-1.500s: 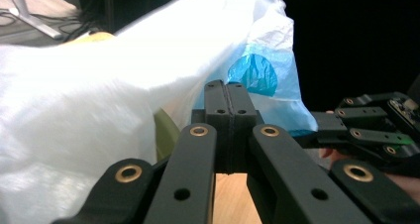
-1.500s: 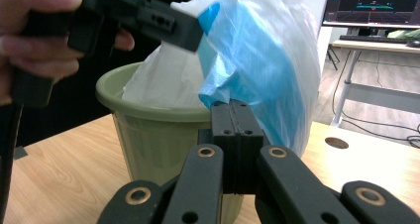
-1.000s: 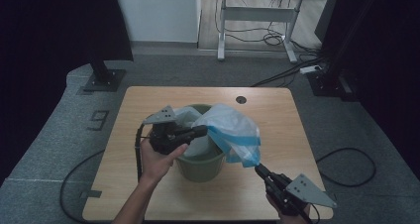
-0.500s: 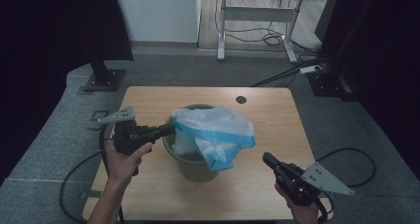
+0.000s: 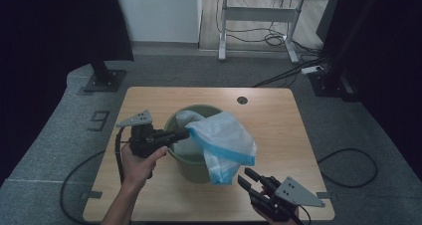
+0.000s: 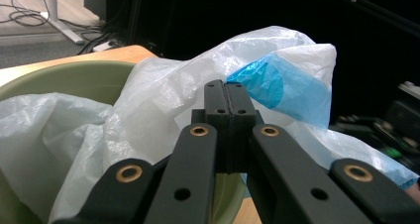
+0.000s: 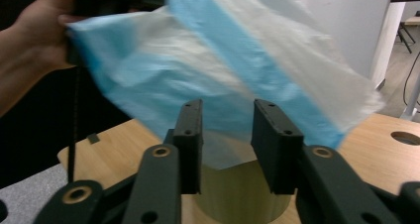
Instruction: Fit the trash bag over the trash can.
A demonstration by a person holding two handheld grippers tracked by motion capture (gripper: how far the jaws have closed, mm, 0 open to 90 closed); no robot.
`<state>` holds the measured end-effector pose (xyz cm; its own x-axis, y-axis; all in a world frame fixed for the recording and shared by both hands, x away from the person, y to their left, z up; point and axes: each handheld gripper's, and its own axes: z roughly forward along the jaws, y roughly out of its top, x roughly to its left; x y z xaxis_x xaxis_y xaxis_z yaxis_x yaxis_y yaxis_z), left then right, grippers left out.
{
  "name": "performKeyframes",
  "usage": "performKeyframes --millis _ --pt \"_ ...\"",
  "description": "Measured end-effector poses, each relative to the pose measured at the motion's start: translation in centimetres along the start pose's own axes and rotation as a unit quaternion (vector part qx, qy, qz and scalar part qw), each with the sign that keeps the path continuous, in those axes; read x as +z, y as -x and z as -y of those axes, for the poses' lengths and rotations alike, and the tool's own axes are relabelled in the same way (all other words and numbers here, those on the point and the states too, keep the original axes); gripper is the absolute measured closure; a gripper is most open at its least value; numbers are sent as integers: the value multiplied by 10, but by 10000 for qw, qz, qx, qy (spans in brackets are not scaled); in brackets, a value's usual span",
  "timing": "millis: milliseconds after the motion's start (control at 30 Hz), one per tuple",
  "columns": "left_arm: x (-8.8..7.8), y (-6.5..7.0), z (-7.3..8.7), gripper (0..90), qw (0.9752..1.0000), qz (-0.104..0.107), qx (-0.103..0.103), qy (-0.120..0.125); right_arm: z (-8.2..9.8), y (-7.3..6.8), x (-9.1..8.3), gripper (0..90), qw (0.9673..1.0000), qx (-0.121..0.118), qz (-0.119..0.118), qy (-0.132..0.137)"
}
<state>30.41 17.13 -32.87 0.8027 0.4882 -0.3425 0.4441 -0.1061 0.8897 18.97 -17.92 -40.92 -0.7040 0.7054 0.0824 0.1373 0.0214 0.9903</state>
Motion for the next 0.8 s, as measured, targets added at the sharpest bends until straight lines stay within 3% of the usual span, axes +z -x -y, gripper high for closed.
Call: performKeyframes --millis 167,267,500,600,733,800 --pt "15 8 0 900 10000 -36 49 -70 4 -17 -7 498 10000 -4 41 41" --pt "24 13 1 900 9999 -58 106 -123 1 -21 -9 464 9999 -87 72 76" --pt "43 20 5 900 9995 -131 156 -240 -7 -30 -16 370 9999 84 -3 131" --pt "50 23 7 900 9995 -74 156 -275 -8 -33 -16 363 9999 70 118 103" --pt "53 25 6 900 9995 -41 150 -279 -3 -28 -7 428 9995 136 266 -83" --pt "53 25 5 900 9995 -30 170 -282 1 -23 0 505 9990 180 358 -176"
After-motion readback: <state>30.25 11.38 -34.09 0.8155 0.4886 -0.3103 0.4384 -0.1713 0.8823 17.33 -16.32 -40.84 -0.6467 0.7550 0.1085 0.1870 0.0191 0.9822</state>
